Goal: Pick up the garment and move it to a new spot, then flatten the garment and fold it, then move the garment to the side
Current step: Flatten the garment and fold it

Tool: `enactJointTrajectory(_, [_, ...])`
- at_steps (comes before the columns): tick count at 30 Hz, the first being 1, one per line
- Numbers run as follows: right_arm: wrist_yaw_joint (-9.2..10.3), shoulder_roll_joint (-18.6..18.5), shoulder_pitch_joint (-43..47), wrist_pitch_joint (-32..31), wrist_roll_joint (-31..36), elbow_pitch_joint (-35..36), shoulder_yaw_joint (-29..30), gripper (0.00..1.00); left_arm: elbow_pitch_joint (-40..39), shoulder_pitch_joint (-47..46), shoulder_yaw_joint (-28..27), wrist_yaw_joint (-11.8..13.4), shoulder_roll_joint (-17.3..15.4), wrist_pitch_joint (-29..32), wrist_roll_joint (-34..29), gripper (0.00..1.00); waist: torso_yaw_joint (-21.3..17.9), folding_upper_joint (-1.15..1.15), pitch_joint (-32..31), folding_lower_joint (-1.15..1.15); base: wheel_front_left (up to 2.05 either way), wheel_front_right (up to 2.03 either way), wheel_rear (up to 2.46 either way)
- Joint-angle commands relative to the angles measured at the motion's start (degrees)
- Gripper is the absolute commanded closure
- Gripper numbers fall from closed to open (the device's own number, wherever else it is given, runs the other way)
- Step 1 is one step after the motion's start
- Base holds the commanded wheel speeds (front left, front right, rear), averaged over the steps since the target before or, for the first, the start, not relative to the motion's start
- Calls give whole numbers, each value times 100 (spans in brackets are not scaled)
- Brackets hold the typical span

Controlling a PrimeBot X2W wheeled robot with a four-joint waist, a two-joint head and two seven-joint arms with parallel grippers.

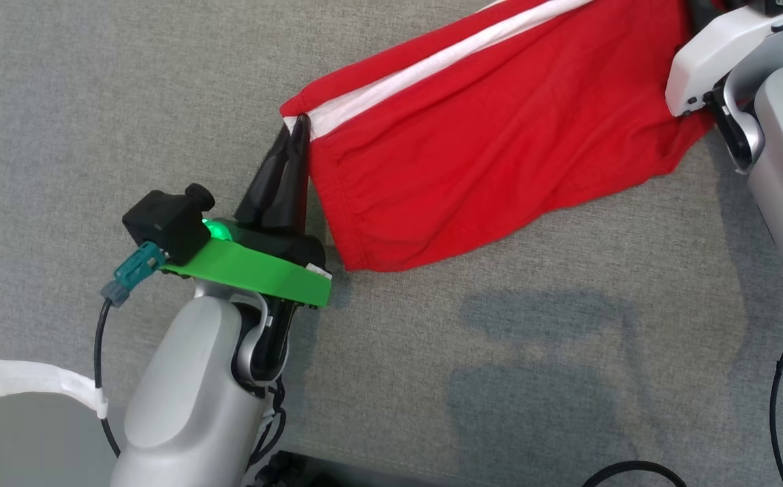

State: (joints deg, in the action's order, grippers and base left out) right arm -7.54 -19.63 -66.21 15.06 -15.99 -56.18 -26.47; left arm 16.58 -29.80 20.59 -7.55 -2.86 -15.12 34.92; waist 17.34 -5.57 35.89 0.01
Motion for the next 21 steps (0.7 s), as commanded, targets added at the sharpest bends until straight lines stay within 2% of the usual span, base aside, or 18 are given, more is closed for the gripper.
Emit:
enactJointTrajectory(1, [13, 17, 41, 10, 5, -54, 5, 0, -33, -62, -21, 11, -12, 4, -104, 0, 25, -1, 53, -1, 0, 0, 0])
enactJointTrajectory(12, [12, -32, 1119, 10, -283, 1140, 566, 0, -75, 446, -510, 11, -15, 3, -655, 0, -287, -1, -309, -1, 0, 0, 0])
enactJointTrajectory(16, [13, 13, 1641, 9, -388, 1183, 727, 0, -87, 644, -623, 11, -11, 4, -878, 0, -352, -1, -450, -1, 0, 0, 0])
enactJointTrajectory(21, [12, 137, 2026, 0, -489, 991, 654, 0, -38, 825, -688, 11, -13, 4, -943, 0, -357, -1, -559, -1, 0, 0, 0])
